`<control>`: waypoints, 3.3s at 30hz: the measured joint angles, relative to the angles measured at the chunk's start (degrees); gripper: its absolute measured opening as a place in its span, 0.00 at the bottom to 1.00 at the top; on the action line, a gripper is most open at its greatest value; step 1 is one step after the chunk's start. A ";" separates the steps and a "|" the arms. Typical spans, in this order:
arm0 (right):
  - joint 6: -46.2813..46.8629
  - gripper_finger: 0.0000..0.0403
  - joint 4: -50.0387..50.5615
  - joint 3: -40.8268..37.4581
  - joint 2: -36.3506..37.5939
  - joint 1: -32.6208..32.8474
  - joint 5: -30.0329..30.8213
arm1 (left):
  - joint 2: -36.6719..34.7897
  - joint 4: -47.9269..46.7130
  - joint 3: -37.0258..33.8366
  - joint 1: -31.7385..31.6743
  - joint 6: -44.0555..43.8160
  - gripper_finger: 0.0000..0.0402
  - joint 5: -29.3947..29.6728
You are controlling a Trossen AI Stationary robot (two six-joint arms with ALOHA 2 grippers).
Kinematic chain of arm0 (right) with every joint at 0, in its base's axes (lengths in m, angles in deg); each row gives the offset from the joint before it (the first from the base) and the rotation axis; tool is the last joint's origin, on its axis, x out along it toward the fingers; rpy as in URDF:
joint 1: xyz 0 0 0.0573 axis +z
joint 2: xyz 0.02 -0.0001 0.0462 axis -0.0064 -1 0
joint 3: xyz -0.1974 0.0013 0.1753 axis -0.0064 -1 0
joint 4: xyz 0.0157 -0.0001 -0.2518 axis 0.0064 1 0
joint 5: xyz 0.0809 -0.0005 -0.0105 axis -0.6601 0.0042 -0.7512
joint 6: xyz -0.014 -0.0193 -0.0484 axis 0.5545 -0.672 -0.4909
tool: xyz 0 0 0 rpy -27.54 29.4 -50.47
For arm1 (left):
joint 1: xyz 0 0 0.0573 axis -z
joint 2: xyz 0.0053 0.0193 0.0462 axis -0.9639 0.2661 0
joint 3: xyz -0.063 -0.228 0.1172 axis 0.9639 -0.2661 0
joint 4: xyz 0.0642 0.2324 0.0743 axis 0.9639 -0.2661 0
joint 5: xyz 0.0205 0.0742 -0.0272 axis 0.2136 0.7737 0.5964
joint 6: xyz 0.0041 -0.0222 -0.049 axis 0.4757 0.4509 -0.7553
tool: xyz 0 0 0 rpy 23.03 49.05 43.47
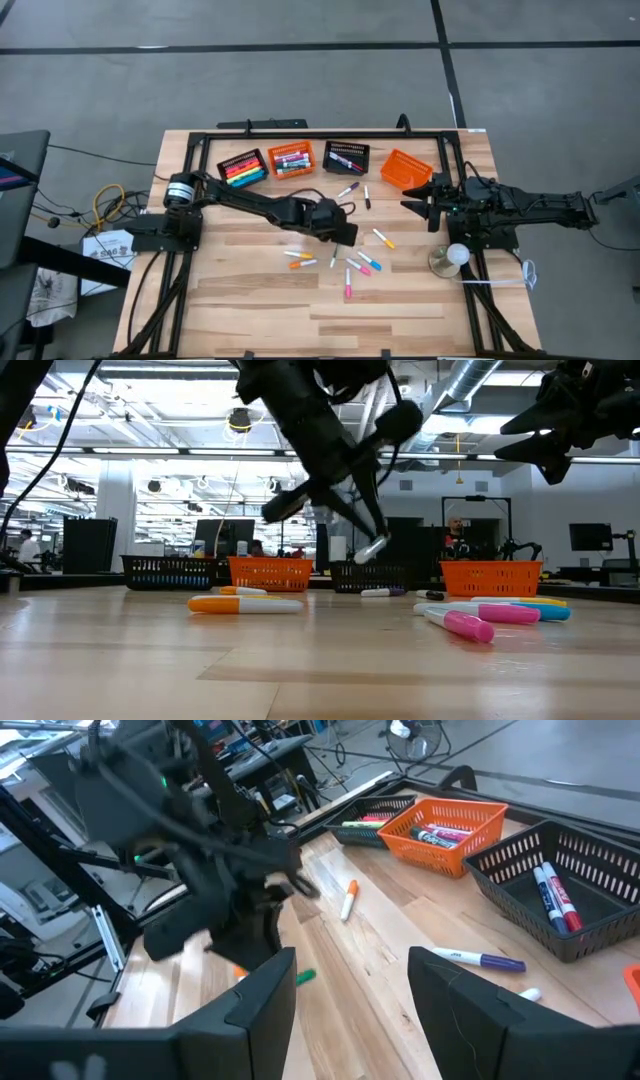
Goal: Pick & Place Markers
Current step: Put the green small marker pen into the right black bin
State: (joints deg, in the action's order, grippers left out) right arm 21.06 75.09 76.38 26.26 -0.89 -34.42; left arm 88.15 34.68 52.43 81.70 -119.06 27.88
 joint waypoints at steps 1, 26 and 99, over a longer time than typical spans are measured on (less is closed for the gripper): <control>0.00 0.46 0.00 0.00 -0.01 0.00 0.00 | -0.60 0.09 0.07 -0.30 0.86 0.09 0.27; -0.48 0.46 0.00 0.00 0.00 -0.02 0.20 | -2.88 17.10 0.25 -0.80 12.74 0.15 -0.87; -42.94 0.50 18.58 39.98 -84.04 4.35 -14.47 | -71.01 13.60 -56.28 3.69 20.21 0.34 19.33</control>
State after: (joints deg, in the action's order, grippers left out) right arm -21.88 93.67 116.35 -57.78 3.46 -48.89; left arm 17.13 48.28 -3.84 85.40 -98.85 47.21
